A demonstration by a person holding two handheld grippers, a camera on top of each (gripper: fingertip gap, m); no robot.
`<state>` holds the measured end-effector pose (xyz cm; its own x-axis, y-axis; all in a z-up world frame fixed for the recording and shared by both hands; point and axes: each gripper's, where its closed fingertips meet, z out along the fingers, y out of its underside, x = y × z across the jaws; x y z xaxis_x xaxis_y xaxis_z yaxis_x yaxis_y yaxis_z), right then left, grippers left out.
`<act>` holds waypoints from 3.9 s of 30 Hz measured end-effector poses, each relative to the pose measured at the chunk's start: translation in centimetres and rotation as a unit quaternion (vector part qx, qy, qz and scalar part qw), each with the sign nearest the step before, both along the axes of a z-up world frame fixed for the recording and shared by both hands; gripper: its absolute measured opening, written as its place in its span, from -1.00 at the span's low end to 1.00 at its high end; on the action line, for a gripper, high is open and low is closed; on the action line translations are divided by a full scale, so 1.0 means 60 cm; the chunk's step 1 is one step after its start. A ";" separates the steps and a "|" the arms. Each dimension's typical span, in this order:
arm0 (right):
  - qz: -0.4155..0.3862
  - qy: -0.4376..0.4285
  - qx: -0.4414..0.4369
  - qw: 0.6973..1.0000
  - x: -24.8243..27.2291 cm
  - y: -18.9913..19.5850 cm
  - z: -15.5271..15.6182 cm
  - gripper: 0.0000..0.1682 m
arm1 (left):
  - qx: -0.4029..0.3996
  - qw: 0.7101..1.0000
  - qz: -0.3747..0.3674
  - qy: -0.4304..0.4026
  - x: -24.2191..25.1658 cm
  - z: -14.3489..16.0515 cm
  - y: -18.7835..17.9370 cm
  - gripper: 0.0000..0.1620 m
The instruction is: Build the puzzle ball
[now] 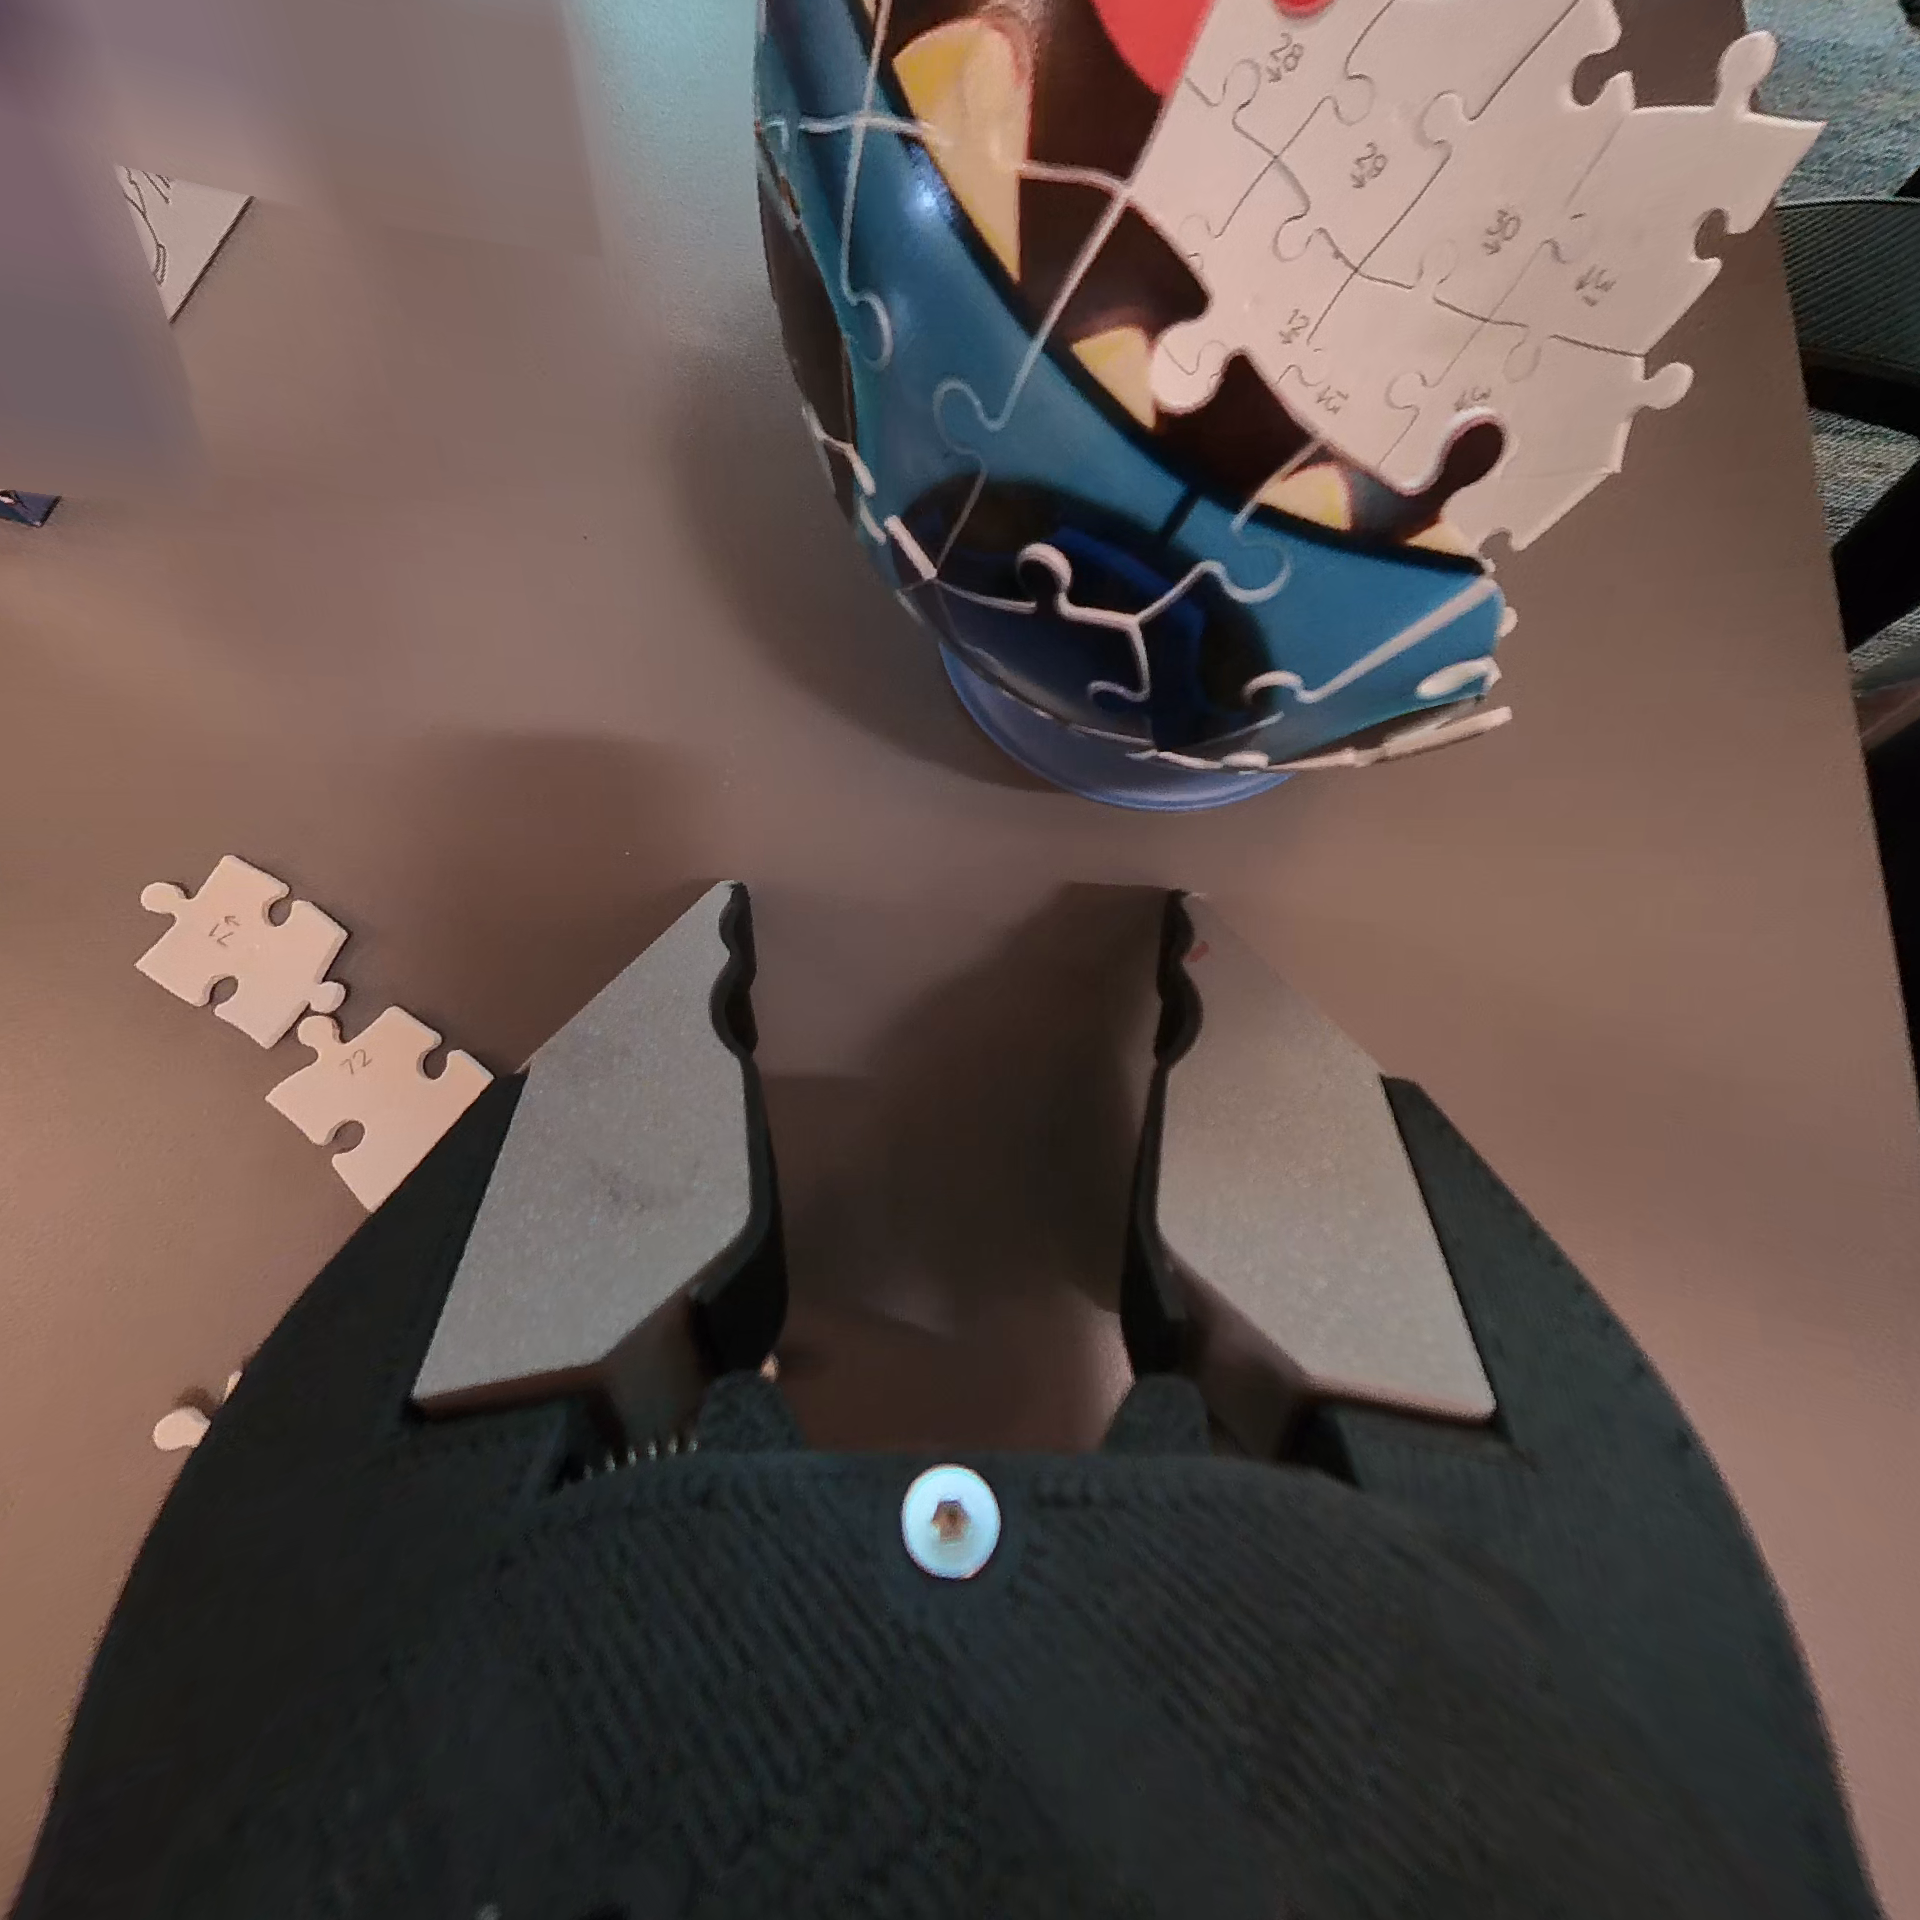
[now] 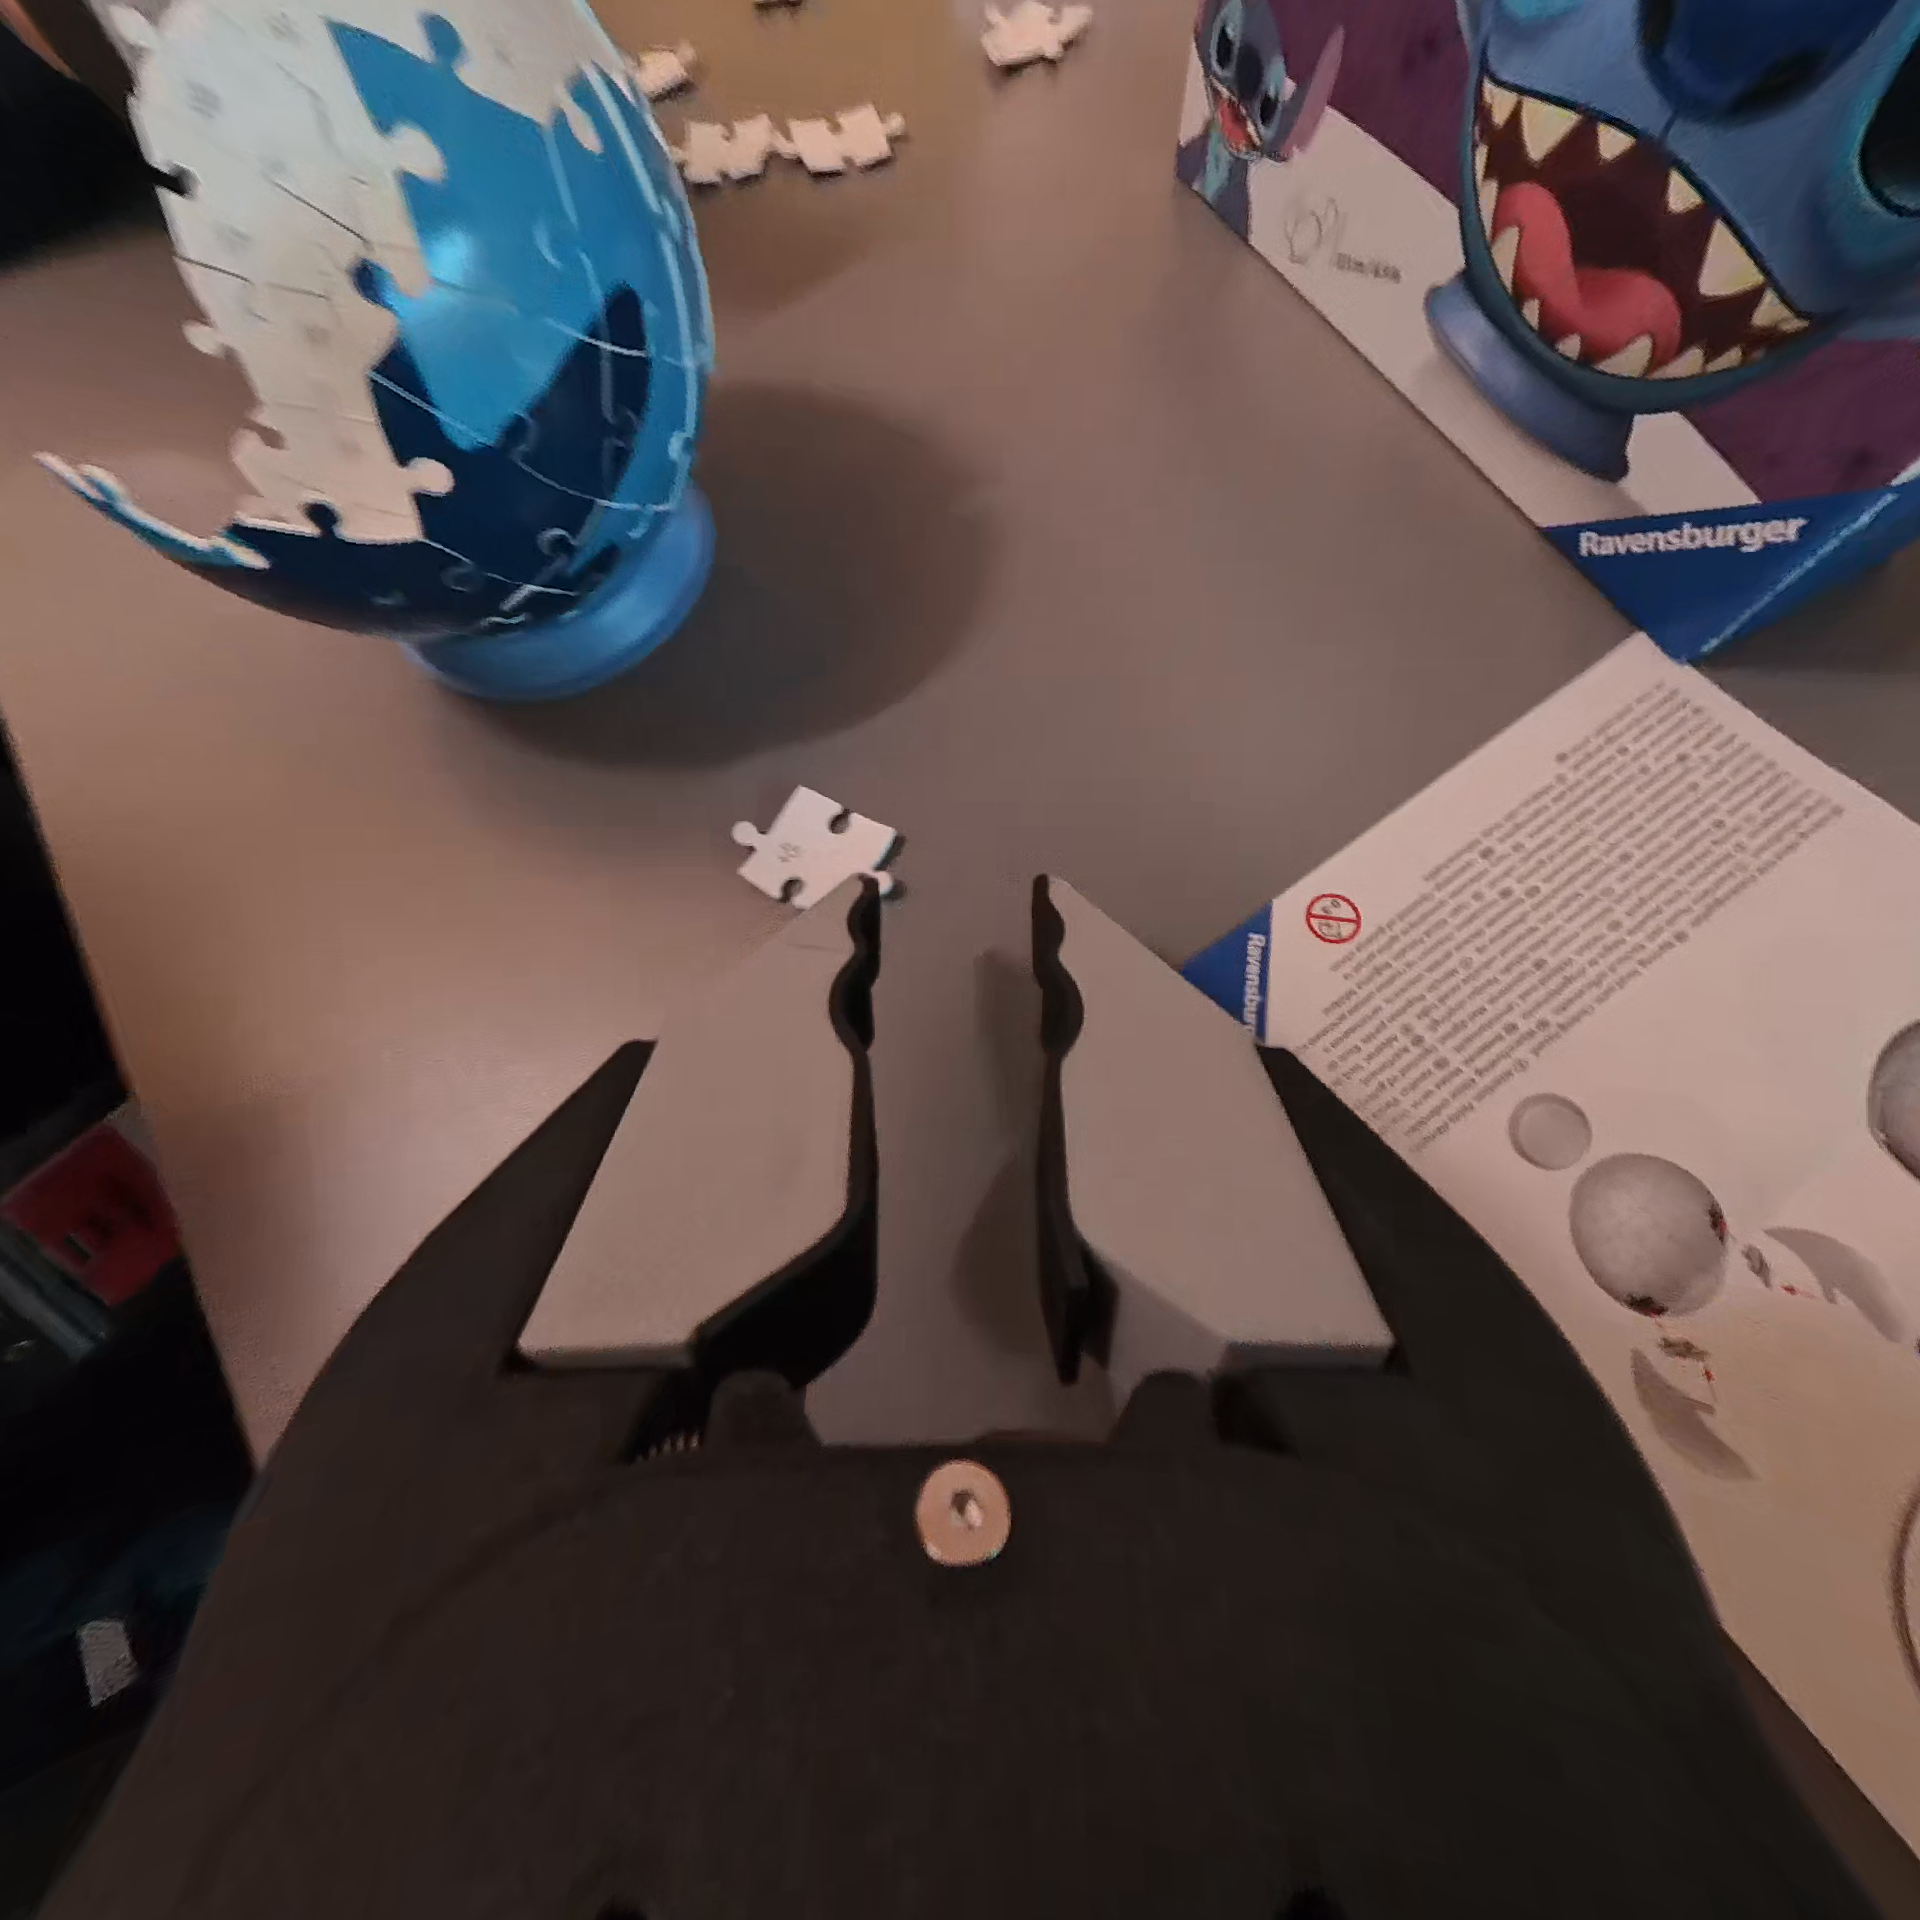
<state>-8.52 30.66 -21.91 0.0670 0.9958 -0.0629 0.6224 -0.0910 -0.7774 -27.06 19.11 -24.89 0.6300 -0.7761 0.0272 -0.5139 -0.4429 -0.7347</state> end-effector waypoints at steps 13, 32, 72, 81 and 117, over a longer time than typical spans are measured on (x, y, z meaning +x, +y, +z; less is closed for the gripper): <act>0.063 0.018 0.038 0.997 -0.016 -0.015 -0.008 -0.73 | -0.010 1.000 0.007 -0.015 -0.002 0.003 0.003 -0.09; 0.224 -0.123 0.048 0.966 -0.041 -0.050 -0.050 -0.52 | -0.007 1.000 0.002 -0.011 0.000 0.002 0.001 -0.05; 0.086 -0.045 -0.036 0.995 -0.048 -0.082 -0.014 -0.61 | -0.027 0.975 0.088 -0.201 -0.004 0.152 -0.081 -0.34; 0.071 -0.059 0.052 0.994 -0.055 -0.073 -0.048 -0.56 | -0.041 0.976 0.094 -0.193 -0.012 0.121 -0.100 -0.33; 0.209 0.024 0.226 0.951 -0.136 -0.278 0.181 -0.72 | -0.115 0.926 0.033 -0.357 0.142 0.236 -0.106 -0.42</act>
